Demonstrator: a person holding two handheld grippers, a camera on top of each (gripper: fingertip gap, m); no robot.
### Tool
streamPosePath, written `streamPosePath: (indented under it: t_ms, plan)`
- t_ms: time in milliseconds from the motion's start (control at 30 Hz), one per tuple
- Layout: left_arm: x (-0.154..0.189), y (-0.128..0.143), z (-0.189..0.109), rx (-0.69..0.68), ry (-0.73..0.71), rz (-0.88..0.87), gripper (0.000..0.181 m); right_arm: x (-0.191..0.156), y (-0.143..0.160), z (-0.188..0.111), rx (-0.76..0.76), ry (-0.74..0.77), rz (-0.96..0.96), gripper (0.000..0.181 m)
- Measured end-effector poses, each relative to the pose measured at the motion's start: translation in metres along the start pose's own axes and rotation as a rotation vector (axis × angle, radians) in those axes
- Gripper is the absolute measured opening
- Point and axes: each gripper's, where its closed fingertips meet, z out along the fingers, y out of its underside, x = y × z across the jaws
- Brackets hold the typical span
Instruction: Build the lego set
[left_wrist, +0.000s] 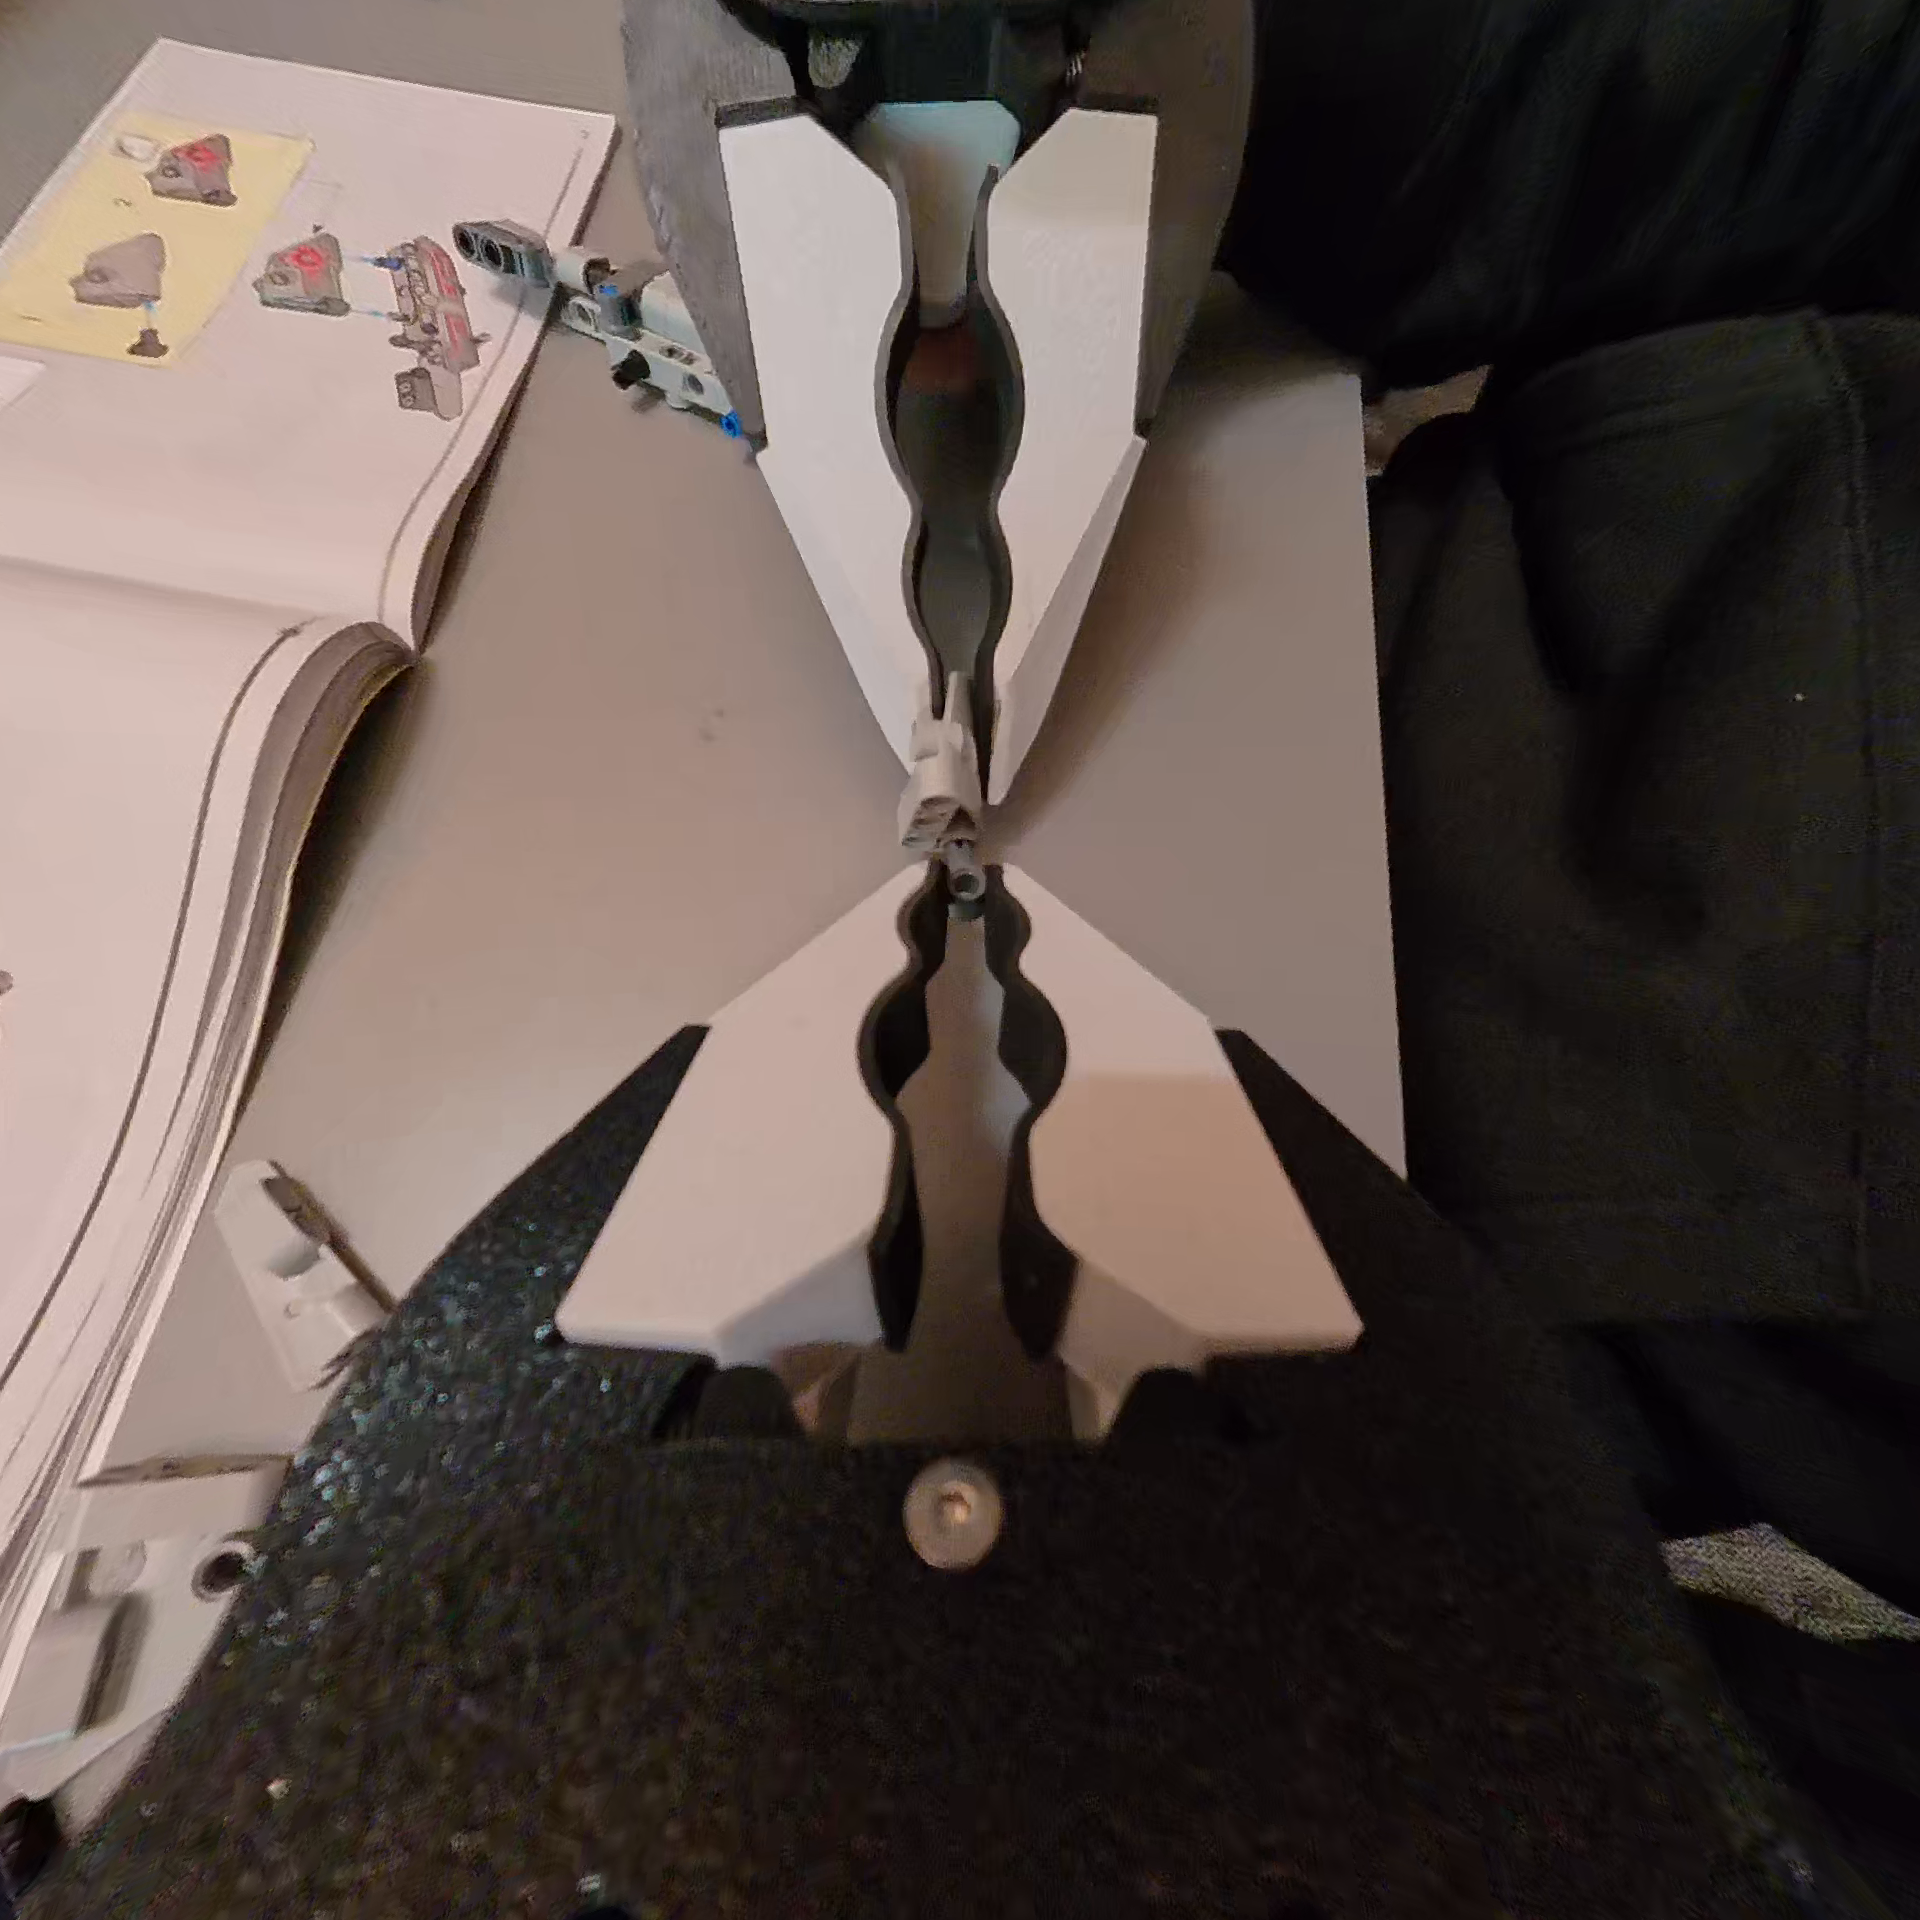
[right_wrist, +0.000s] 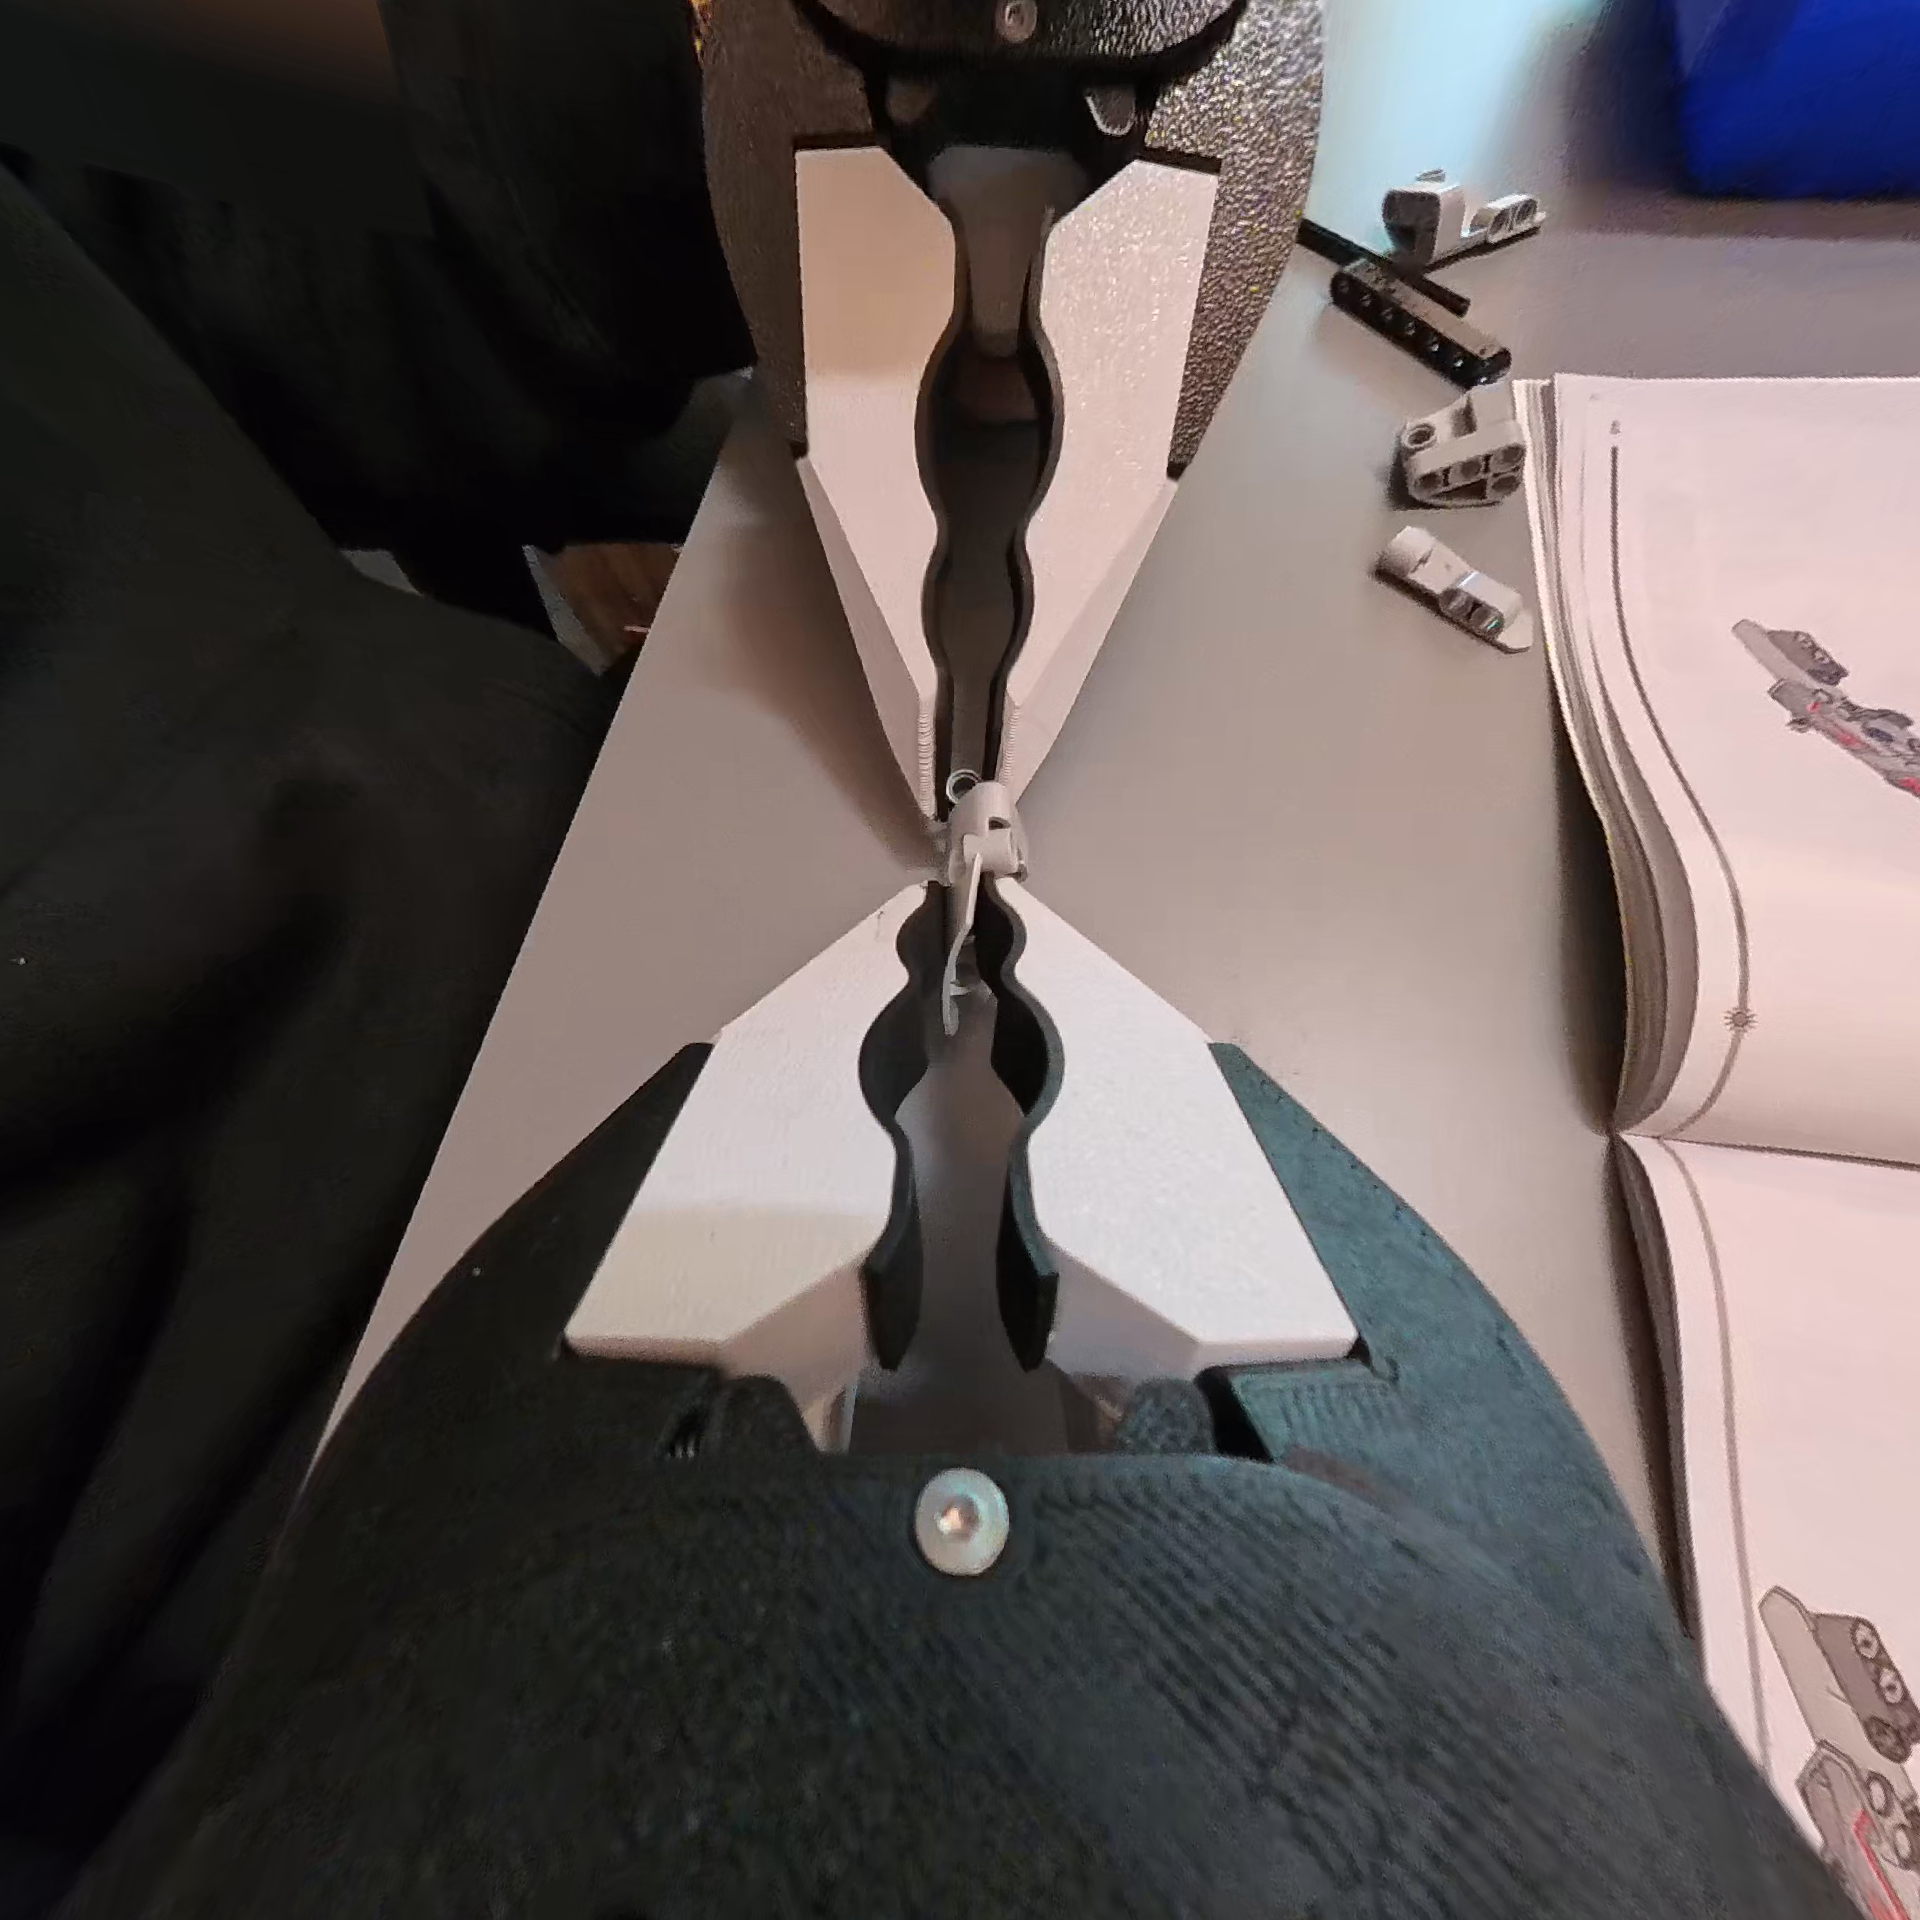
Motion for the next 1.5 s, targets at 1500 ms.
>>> streamPosePath:
  t_ms: [1500]
  plan:
    - [-0.007, -0.017, -0.013, 0.151, -0.018, -0.166, 0.005, 0.007, -0.018, -0.010, 0.126, 0.145, -0.071, 0.004]
